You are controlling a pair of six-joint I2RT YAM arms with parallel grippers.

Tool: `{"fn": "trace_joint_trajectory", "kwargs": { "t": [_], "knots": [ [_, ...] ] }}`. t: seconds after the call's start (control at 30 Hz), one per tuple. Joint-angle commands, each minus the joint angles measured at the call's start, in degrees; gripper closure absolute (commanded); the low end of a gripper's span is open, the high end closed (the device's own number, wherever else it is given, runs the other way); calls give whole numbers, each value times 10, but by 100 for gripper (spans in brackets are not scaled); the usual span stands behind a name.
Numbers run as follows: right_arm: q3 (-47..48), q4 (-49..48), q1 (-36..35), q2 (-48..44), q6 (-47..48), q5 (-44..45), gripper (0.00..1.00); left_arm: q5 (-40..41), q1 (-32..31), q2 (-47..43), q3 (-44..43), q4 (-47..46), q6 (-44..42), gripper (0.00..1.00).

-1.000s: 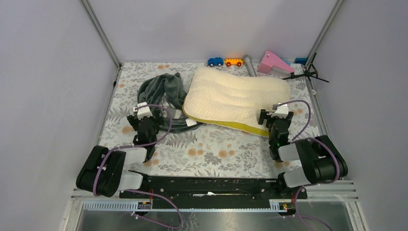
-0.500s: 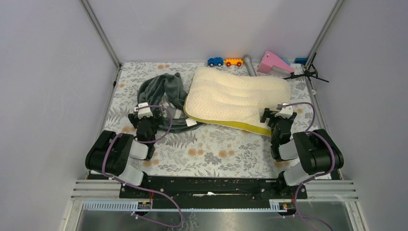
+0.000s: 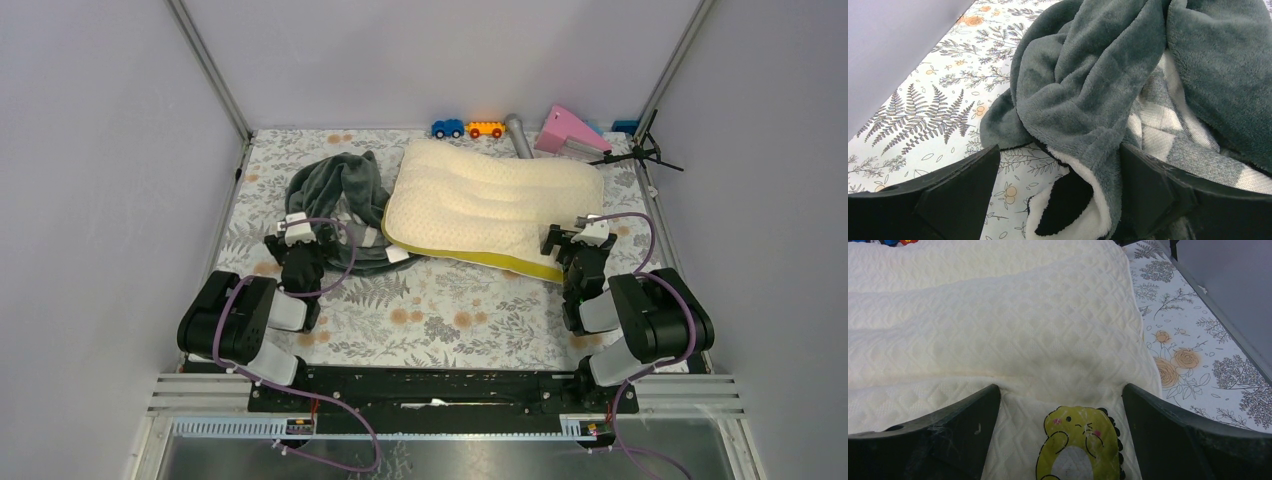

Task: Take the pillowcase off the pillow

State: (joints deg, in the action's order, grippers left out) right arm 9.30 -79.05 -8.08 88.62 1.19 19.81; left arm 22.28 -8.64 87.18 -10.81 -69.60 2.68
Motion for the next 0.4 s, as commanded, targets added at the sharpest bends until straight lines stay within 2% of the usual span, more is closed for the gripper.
{"fn": "trace_joint_trajectory", "kwargs": {
  "t": [0.0, 0.37],
  "knots": [
    [9, -1, 10, 9, 1, 17, 1, -13, 3, 3, -11, -40, 8, 1],
    [9, -1, 10, 9, 1, 17, 1, -17, 5, 3, -14, -33, 9, 1]
  ]
}}
